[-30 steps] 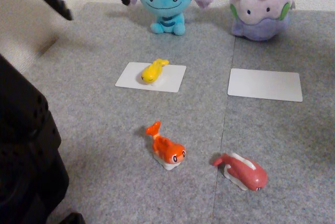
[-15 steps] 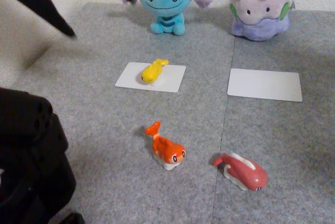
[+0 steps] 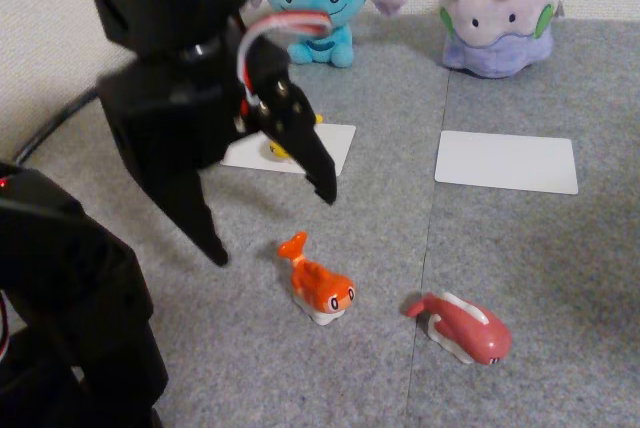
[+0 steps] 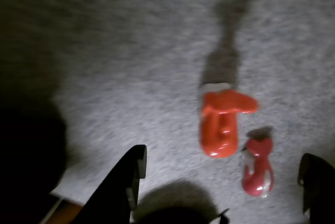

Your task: Wooper wants to eat egg sudhi, and Goomy wants to eat shrimp sushi

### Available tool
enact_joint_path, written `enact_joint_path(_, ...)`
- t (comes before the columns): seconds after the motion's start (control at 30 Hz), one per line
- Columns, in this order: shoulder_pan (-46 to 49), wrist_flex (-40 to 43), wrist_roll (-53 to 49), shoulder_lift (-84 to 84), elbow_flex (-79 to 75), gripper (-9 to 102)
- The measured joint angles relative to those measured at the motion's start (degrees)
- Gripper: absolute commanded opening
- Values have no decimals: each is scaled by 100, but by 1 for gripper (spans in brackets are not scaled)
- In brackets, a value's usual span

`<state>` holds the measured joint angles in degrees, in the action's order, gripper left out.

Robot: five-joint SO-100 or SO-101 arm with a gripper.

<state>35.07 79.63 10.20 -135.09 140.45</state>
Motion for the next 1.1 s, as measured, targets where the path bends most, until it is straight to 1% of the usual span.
enact_joint_path(0.17, 316, -439, -413, 9, 387, 34)
enact_joint_path(0.4, 633, -835, -615, 9, 712, 34)
enact_joint_path(0.87, 615, -1582, -659, 9, 1274, 34)
enact_joint_path(1.0, 659, -1688, -686, 9, 1371, 34)
enact_joint_path(1.1, 624, -1723, -686, 9, 1371, 30)
